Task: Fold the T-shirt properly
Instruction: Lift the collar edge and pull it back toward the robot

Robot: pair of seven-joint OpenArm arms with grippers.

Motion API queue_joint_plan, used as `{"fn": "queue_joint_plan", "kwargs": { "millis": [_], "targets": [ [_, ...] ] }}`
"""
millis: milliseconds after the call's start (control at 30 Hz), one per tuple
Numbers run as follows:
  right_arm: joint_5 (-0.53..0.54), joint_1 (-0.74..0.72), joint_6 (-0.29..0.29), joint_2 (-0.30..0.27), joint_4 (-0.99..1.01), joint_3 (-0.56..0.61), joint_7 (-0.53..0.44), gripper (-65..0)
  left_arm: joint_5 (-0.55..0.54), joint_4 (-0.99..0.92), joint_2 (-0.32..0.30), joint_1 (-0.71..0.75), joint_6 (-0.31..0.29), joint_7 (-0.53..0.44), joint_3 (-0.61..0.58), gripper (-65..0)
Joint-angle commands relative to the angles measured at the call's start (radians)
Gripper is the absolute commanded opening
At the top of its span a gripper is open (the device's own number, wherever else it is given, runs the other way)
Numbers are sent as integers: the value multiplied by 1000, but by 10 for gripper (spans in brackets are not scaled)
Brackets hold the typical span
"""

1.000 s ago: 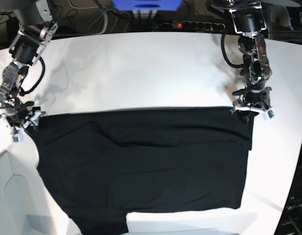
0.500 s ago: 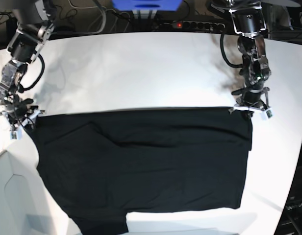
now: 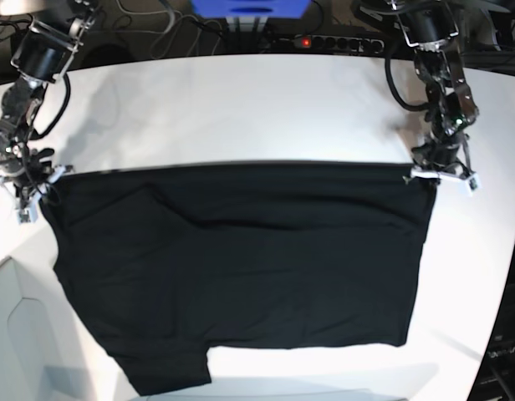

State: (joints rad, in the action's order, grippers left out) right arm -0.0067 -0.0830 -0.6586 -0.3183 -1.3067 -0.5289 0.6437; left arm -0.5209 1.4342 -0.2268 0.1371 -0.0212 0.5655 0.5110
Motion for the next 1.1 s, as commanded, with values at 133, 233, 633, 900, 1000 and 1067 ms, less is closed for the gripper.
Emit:
{"fn": "queue_joint_plan", "kwargs": {
  "millis": [133, 233, 633, 900, 1000, 1067],
  "targets": [
    [4, -53, -5, -26, -136, 0, 44, -650, 8, 147, -18, -18, 16, 26, 44, -649],
    [4, -122, -5, -26, -147, 2, 86, -650, 8, 204, -18, -55, 16, 55, 48, -649],
    [0, -426, 0, -49, -58, 94, 123, -650, 8, 221, -21, -255, 16, 179, 48, -649],
    [1, -222, -5, -52, -64, 59, 118, -650, 8, 224, -9, -121, 16, 170, 50, -649],
    [3, -145, -5, -46, -73, 16, 117, -650, 8, 224, 4, -60, 16, 170, 57, -649],
    [3, -91, -5, -31, -107, -1, 118, -650, 8, 224, 8, -18, 16, 170, 76, -649]
  ]
}}
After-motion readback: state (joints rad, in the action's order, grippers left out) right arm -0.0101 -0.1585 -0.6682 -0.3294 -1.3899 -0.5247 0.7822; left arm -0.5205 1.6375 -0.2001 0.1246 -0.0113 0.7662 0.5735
